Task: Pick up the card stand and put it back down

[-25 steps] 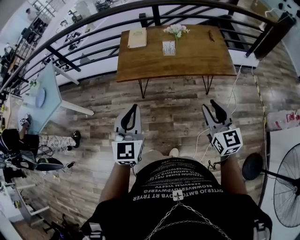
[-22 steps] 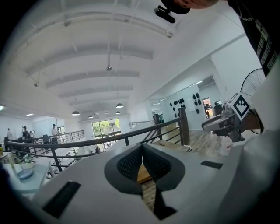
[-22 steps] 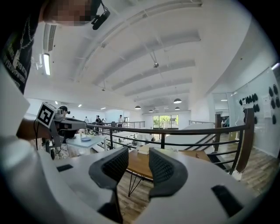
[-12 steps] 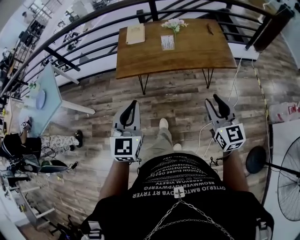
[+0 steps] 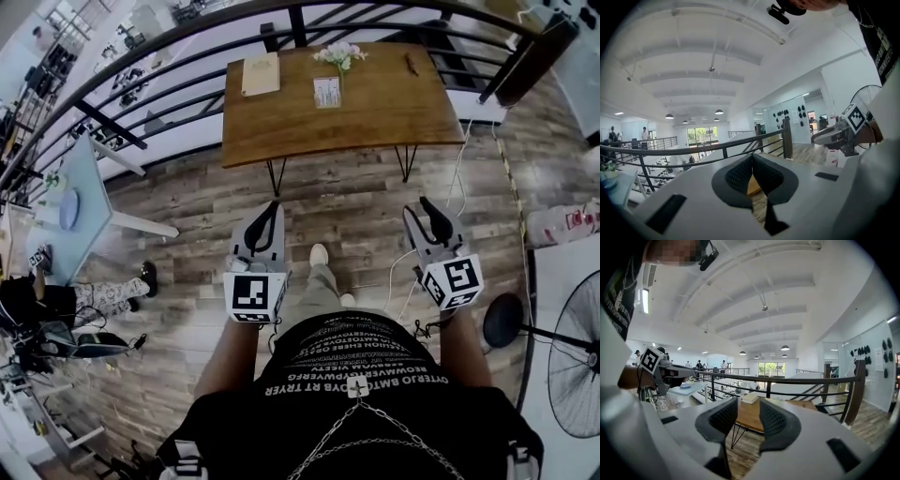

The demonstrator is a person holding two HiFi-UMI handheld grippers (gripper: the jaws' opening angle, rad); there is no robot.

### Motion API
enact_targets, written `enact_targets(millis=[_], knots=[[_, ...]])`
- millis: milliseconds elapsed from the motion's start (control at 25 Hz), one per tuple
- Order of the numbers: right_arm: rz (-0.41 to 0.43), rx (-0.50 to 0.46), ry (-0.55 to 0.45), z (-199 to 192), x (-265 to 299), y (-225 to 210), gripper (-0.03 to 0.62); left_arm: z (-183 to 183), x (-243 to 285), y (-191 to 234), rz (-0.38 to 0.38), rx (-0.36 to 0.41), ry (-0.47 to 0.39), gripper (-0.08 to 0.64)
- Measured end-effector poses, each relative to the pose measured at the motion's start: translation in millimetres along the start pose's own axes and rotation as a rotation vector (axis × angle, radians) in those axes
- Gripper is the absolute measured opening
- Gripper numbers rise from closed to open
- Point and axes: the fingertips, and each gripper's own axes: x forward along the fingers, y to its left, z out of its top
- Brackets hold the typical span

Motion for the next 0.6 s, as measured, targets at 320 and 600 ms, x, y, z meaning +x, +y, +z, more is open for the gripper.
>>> enact_targets(millis=[320, 600], knots=[[0.021, 0.005, 0.028, -11, 8, 2, 0.15, -5, 5, 5, 0.028, 0.063, 0.031, 0.027], [0.031, 0.007, 0.025, -14, 16, -3, 0.15, -17, 0, 8, 0.051, 0.052, 0.062, 0.027]])
